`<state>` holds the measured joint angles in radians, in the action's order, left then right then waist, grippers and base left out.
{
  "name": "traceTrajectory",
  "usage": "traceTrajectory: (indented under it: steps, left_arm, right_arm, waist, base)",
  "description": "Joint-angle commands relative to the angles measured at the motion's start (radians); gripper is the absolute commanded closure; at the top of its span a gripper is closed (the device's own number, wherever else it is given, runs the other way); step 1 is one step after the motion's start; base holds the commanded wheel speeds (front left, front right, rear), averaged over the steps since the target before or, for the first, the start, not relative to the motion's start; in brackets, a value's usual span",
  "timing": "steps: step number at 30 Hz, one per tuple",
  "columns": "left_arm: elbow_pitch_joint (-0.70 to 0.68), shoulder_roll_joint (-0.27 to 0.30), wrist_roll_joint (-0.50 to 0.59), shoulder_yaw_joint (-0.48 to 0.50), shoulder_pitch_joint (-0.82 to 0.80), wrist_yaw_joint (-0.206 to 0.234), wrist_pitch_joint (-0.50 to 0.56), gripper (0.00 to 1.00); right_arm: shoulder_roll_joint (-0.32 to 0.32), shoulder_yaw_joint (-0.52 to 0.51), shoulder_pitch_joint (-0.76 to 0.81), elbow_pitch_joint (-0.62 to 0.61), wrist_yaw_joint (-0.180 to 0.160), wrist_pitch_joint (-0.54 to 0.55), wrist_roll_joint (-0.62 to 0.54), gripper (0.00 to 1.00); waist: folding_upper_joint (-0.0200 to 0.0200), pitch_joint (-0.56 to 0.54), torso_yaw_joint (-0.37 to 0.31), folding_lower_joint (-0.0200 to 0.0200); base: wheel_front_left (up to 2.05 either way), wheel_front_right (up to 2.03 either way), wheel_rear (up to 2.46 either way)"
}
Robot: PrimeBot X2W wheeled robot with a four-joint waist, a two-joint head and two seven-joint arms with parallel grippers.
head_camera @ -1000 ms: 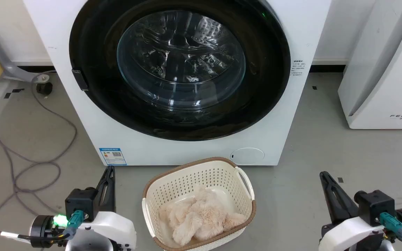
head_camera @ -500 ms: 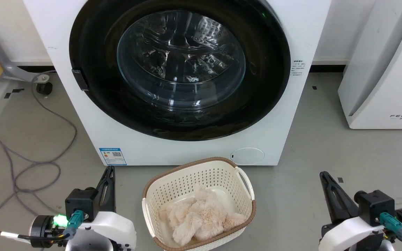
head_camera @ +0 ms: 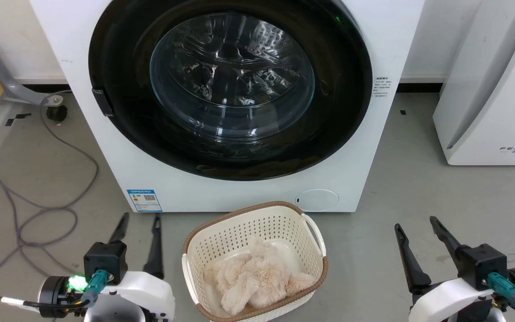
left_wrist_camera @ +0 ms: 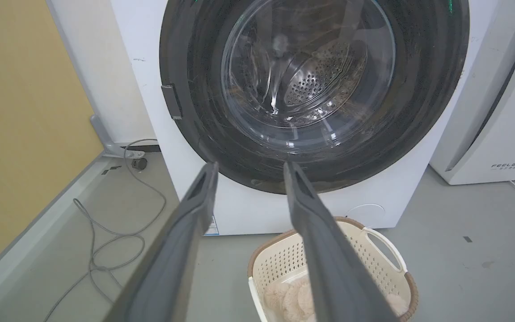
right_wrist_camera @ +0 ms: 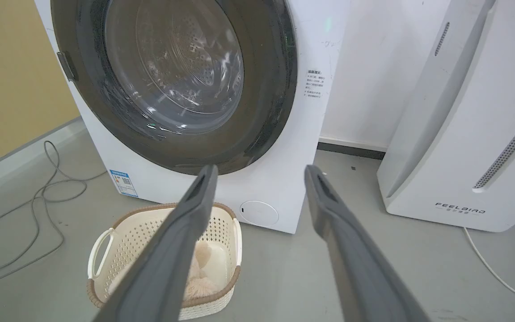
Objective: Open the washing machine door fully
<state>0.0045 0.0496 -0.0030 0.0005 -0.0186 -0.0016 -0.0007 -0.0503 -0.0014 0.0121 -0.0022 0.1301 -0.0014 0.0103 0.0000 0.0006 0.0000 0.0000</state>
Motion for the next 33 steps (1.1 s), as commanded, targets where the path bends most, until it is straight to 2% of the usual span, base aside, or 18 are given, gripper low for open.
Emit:
traceTrajectory:
  steps: [1, 21, 22, 23, 27, 33]
  left_arm:
    - [0.001, 0.000, -0.002, -0.002, 0.000, 0.005, -0.008, 0.00]
    - [-0.014, 0.000, -0.008, -0.017, 0.004, 0.030, -0.050, 0.00]
    - [-0.014, 0.000, -0.008, -0.017, 0.005, 0.032, -0.052, 0.00]
    - [-0.014, 0.000, -0.008, -0.018, 0.005, 0.033, -0.054, 0.00]
    - [-0.016, 0.000, -0.010, -0.021, 0.006, 0.038, -0.063, 0.00]
    - [-0.017, 0.000, -0.012, -0.025, 0.008, 0.046, -0.075, 0.00]
  right_arm:
    - [0.000, -0.005, -0.001, -0.003, 0.000, -0.008, 0.011, 0.00]
    - [0.000, -0.028, -0.003, -0.042, 0.000, -0.050, 0.107, 0.00]
    - [0.000, -0.029, -0.003, -0.043, 0.000, -0.052, 0.112, 0.73]
    - [0.000, -0.029, -0.003, -0.044, 0.000, -0.054, 0.119, 1.00]
    - [0.000, -0.028, -0.004, -0.047, 0.000, -0.062, 0.154, 1.00]
    - [0.000, -0.024, -0.004, -0.035, 0.000, -0.075, 0.287, 1.00]
  waist:
    - [0.0000, 0.000, 0.000, 0.0000]
    - [0.0000, 0.004, 0.002, 0.0000]
    - [0.0000, 0.004, 0.002, 0.0000]
    - [0.0000, 0.004, 0.002, 0.0000]
    - [0.0000, 0.004, 0.003, 0.0000]
    - [0.0000, 0.004, 0.003, 0.0000]
  base:
    - [0.00, 0.00, 0.00]
    - [0.00, 0.00, 0.00]
    - [0.00, 0.00, 0.00]
    - [0.00, 0.00, 0.00]
    - [0.00, 0.00, 0.00]
    - [0.00, 0.00, 0.00]
